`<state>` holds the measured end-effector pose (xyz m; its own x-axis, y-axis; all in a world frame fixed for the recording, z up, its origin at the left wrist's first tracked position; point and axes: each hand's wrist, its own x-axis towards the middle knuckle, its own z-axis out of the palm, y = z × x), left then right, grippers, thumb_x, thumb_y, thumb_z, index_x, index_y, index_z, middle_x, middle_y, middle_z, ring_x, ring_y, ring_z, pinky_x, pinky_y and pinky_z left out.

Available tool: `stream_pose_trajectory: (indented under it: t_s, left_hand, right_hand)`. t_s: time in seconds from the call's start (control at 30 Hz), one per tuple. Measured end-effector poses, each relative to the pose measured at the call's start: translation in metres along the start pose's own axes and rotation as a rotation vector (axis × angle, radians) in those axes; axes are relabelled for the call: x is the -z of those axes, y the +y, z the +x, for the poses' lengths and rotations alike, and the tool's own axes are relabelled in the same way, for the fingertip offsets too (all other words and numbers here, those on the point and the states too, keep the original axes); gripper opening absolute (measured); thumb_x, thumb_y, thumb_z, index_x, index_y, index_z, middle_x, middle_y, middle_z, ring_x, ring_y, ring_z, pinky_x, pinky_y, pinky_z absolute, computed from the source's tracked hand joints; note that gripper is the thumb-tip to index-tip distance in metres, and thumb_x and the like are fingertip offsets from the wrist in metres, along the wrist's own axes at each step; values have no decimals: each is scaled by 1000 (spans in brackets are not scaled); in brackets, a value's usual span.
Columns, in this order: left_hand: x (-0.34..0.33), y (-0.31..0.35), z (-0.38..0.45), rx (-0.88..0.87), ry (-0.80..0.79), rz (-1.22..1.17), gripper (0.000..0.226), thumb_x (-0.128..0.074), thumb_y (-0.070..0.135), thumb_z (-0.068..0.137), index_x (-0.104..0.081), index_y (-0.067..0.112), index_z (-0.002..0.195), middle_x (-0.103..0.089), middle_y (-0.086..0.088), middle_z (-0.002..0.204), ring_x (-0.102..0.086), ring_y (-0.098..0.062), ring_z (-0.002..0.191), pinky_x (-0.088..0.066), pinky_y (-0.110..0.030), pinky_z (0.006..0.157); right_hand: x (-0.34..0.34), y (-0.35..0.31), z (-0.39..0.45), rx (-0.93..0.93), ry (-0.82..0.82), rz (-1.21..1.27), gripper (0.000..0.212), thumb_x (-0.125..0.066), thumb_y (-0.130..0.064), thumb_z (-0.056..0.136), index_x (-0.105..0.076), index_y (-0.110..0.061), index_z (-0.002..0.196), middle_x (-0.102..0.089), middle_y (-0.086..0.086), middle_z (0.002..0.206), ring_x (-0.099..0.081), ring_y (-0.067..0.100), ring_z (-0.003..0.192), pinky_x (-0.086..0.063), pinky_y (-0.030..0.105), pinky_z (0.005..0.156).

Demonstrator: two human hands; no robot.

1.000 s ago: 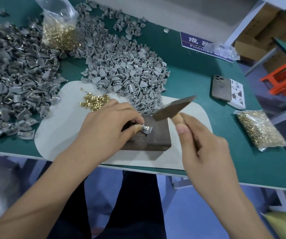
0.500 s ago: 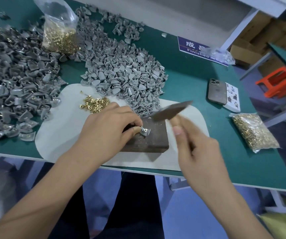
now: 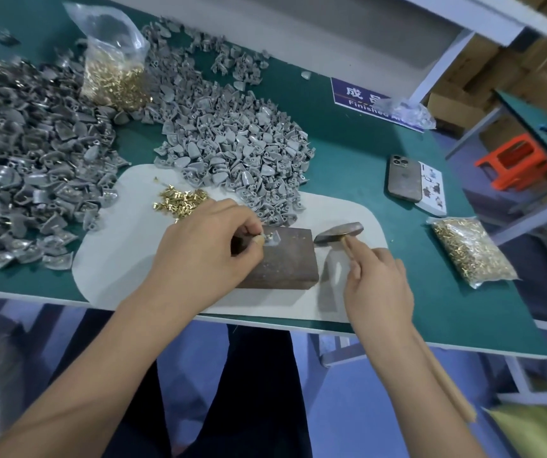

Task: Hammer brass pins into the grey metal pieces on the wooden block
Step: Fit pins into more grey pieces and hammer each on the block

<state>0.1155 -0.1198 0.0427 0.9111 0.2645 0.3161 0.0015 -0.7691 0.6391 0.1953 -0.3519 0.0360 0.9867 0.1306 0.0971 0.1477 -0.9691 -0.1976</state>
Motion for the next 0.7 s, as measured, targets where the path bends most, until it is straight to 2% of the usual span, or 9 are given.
stream_pose_trajectory:
  t_s: [0.07, 0.17, 0.23, 0.3, 0.4, 0.57, 0.7]
  left_hand:
    - [4, -1, -5, 14, 29, -11, 6, -63, 38, 82, -59, 35, 83, -59, 17, 86, -50, -4, 89, -45, -30, 68]
    - [13, -6, -14, 48, 93, -34, 8, -58, 42, 79, -55, 34, 81, -58, 17, 87, -48, -3, 87, -41, -25, 67]
    - [21, -13, -20, 73, 137, -40, 10, -57, 44, 80, -55, 35, 83, -57, 19, 88, -47, -1, 87, -41, -27, 66]
    - [32, -24, -24, 103, 195, -26, 10, -60, 42, 83, -56, 34, 86, -54, 20, 88, -46, -1, 87, -38, -26, 64]
    - [56, -48, -32, 170, 283, 45, 7, -65, 36, 86, -60, 33, 90, -56, 19, 89, -45, -3, 87, -37, -28, 65]
    - [96, -94, -49, 216, 327, 134, 9, -70, 26, 90, -68, 24, 99, -60, 17, 95, -52, -16, 99, -45, -32, 75]
    - [113, -124, -58, 287, 365, 204, 17, -70, 23, 90, -69, 21, 106, -62, 10, 100, -52, -22, 100, -35, -24, 84]
  right_hand:
    - [1, -8, 1, 77, 102, -31, 39, -57, -19, 99, -65, -33, 134, -66, 4, 117, -49, 33, 112, -38, 45, 92]
    - [6, -44, 1, 345, 196, 365, 23, -60, -20, 100, -74, -22, 118, -70, -1, 110, -60, 25, 106, -46, 42, 94]
    - [8, -85, -6, 541, 146, 575, 20, -62, -21, 100, -74, -20, 115, -72, -6, 106, -65, 13, 101, -50, 27, 92]
    - [4, -124, -10, 644, 41, 667, 20, -66, -19, 97, -74, -21, 115, -71, -7, 103, -64, 7, 95, -50, 22, 88]
    - [-6, -169, -11, 699, -61, 678, 20, -69, -12, 95, -76, -18, 113, -70, -6, 102, -63, 10, 92, -52, 32, 86]
    - [-24, -233, -14, 760, -167, 681, 15, -69, -14, 95, -77, -23, 103, -70, -8, 98, -62, 8, 93, -52, 36, 83]
    - [-42, -272, -14, 723, -194, 647, 9, -69, -21, 95, -76, -27, 98, -71, -15, 92, -62, 6, 88, -53, 37, 80]
